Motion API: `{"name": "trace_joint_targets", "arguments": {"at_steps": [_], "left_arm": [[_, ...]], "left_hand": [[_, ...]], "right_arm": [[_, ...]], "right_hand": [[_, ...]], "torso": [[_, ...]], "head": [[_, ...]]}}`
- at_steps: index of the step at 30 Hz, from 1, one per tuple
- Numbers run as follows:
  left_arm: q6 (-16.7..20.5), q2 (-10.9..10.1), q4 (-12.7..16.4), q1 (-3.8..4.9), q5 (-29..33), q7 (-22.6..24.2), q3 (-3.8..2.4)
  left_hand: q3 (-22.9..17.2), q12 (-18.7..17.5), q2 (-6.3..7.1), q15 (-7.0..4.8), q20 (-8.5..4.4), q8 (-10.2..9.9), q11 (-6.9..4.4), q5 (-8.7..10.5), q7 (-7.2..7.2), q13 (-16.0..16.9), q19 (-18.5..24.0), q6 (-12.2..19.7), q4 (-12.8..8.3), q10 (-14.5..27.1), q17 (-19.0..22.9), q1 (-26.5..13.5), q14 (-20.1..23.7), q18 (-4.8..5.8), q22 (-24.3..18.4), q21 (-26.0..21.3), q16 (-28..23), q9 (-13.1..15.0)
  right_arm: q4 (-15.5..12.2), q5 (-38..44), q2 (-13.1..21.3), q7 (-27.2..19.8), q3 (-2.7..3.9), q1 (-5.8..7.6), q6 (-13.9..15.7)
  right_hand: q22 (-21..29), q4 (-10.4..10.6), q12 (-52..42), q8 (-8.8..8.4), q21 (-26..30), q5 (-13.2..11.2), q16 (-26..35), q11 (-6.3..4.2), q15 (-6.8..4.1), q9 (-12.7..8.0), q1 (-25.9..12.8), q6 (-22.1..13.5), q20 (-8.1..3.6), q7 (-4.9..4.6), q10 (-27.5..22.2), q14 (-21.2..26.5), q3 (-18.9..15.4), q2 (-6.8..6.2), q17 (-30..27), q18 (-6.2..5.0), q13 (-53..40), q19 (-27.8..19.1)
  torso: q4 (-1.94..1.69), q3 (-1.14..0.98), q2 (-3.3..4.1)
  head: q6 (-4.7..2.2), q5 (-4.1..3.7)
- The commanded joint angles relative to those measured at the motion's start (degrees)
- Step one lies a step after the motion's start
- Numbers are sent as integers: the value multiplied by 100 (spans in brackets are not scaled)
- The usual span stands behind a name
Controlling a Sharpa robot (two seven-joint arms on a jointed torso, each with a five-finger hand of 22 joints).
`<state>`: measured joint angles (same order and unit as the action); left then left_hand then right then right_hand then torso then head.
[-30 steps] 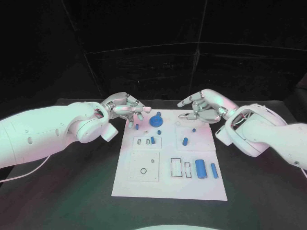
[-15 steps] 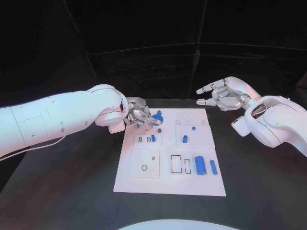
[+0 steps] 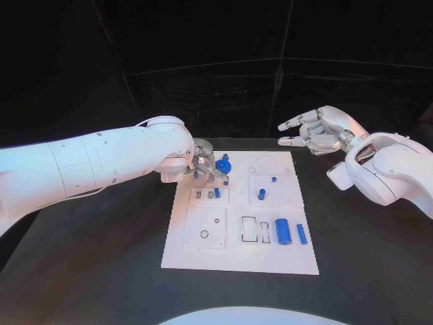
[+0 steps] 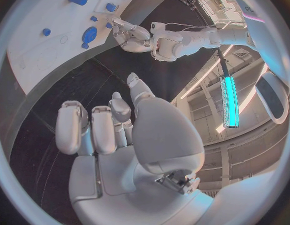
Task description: Assemble the parts on the task board
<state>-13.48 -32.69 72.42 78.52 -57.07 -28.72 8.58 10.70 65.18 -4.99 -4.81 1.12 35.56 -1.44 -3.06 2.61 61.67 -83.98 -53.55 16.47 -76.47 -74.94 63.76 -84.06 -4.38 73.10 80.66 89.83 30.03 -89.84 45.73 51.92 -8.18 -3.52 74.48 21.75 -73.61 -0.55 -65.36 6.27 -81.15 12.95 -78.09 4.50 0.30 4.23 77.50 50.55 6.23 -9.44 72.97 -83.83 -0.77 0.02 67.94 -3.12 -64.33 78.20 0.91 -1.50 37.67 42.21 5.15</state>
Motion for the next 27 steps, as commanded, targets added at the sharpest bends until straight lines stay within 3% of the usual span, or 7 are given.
{"name": "trace_joint_targets", "arguments": {"at_steps": [1, 14, 27], "left_arm": [[-378, 59, -69, 10, -275, -162, 13], [-594, 267, -268, -4, -305, -190, 140], [-614, 373, -304, -44, -269, -191, 173]], "left_hand": [[35, 37, -61, -37, -15, 30, -19, 29, -14, 6, -90, 50, -3, 8, -1506, -18, -594, 113, 11, 42, 17, 31], [158, 33, -61, -36, -14, 110, -18, 31, -14, -11, -89, 131, 6, 35, -1506, -64, -594, 117, 38, 54, 17, 152], [186, 29, -64, -36, -13, 123, -17, 31, -13, -18, -79, 151, 3, 43, -1506, -74, -594, 112, 14, 40, 17, 177]], "right_arm": [[6, -21, -8, 40, 3, 14, -53], [36, -18, -38, 67, 3, 14, -80], [84, -18, -64, 80, 3, 14, -92]], "right_hand": [[8, -4, 18, 18, 25, 22, 21, -24, -42, -3, 29, 44, 4, 1, -2, -143, -43, -18, -8, -91, 9, -33], [51, -5, 37, 30, 58, 133, 52, -32, -51, -8, 45, 39, -6, 6, -6, -149, -94, -4, -35, -99, 47, -49], [70, -6, 47, 30, 72, 171, 69, -33, -53, -11, 54, 30, -9, 7, -12, -148, -110, 3, -54, -103, 62, -58]], "torso": [[1, 6, 7], [-6, 10, 9], [-7, 9, 7]], "head": [[11, -1], [62, 2], [81, 4]]}}
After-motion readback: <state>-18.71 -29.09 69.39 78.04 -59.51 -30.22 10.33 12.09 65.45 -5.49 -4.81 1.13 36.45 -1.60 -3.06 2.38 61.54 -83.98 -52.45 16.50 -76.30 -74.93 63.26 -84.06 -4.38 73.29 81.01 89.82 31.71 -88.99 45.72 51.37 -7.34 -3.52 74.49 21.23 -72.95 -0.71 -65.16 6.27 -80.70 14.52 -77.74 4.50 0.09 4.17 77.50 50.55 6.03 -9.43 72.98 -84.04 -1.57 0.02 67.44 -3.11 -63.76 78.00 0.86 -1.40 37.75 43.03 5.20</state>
